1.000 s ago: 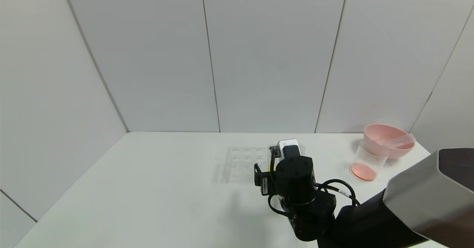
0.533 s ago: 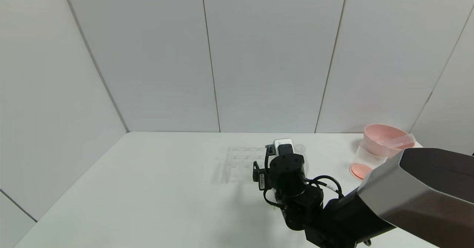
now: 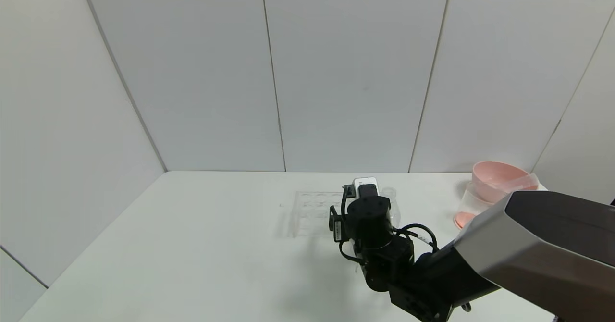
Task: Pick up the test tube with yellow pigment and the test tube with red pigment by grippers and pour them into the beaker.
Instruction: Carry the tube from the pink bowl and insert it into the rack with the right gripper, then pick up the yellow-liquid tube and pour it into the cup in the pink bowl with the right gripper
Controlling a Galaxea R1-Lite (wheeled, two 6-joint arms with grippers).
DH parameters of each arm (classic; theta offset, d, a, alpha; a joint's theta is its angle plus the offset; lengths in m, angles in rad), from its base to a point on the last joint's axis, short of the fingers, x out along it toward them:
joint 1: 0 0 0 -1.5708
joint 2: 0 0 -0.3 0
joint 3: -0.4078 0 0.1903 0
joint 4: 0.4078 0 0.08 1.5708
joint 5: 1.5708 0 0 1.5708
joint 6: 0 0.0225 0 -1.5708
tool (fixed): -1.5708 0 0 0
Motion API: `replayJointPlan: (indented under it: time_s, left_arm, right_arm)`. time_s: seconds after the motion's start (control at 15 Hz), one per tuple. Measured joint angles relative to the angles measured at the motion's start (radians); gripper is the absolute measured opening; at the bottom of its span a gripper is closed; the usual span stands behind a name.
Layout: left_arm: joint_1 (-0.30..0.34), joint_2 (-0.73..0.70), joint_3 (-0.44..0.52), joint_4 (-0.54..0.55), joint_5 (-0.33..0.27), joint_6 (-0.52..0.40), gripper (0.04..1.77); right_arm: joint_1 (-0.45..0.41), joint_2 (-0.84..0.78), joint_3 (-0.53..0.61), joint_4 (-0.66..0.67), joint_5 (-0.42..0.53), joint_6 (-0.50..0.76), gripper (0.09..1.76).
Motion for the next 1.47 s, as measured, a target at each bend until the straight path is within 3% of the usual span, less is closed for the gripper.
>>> replayJointPlan:
  time_s: [0.2, 0.47, 0.53, 1.47]
  left_arm:
    - [0.0, 0.0, 0.0, 0.0, 0.0, 0.0, 1.76]
    - [0.0, 0.0, 0.0, 0.0, 0.0, 0.0, 1.76]
    - [0.0, 0.0, 0.0, 0.0, 0.0, 0.0, 1.76]
    - [0.0, 0.0, 0.0, 0.0, 0.0, 0.0, 1.76]
  right_arm:
    - [-0.007, 0.01, -0.009, 0.003, -0.001, 0.0, 1.01]
    - [-0.007, 0.016, -0.022, 0.003, 0.007, -0.001, 0.76]
    - [-0.008, 0.017, -0.029, -0.002, 0.013, -0.001, 0.5]
    - [-0.015, 0.008, -0.048, 0.026, -0.001, -0.002, 0.5]
